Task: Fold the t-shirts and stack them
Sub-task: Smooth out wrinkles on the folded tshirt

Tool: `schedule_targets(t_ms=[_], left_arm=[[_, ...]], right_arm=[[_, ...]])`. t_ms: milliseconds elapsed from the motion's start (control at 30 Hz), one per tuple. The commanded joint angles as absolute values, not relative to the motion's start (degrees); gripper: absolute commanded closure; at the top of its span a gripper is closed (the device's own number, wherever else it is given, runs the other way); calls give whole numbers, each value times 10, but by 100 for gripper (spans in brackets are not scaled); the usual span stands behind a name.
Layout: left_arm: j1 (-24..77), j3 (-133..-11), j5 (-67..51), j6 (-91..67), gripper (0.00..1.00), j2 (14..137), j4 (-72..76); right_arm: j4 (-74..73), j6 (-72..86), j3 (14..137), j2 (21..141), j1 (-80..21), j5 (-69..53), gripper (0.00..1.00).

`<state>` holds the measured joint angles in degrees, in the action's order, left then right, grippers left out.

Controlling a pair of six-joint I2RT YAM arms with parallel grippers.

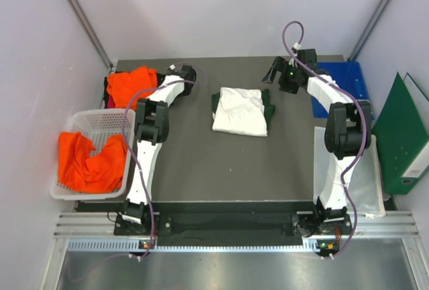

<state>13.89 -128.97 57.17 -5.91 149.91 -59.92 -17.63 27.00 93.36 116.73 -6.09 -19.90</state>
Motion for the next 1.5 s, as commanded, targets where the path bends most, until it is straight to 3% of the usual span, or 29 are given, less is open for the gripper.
schedule_targets(t_ms=[0,933,1233,1267,1300,1333,1367,1400,1467], left_arm=[[175,-1297,446,-84,100,1496,-618],[257,-1311,-25,-106,100,1434,-529],[253,-1296,-57,-118,100,1416,-504],[253,-1300,-52,-117,98,1419,-511],[253,-1300,-44,-117,86,1420,-516],[252,-1299,-30,-118,67,1420,-519],[252,-1296,-24,-119,8,1418,-519],[252,-1293,-22,-119,1,1413,-519],[253,-1281,-17,-117,1,1398,-512]], right_arm=[[-173,265,925,1133,-57,-202,0],[-181,264,859,1093,-58,-185,0],[-171,265,835,1078,-57,-185,0],[-170,266,833,1078,-57,-185,0],[-170,267,831,1078,-57,-185,0],[-168,268,830,1076,-57,-185,0],[-166,269,830,1076,-56,-185,0],[-164,268,828,1076,-57,-186,0],[-164,268,828,1075,-58,-185,0]])
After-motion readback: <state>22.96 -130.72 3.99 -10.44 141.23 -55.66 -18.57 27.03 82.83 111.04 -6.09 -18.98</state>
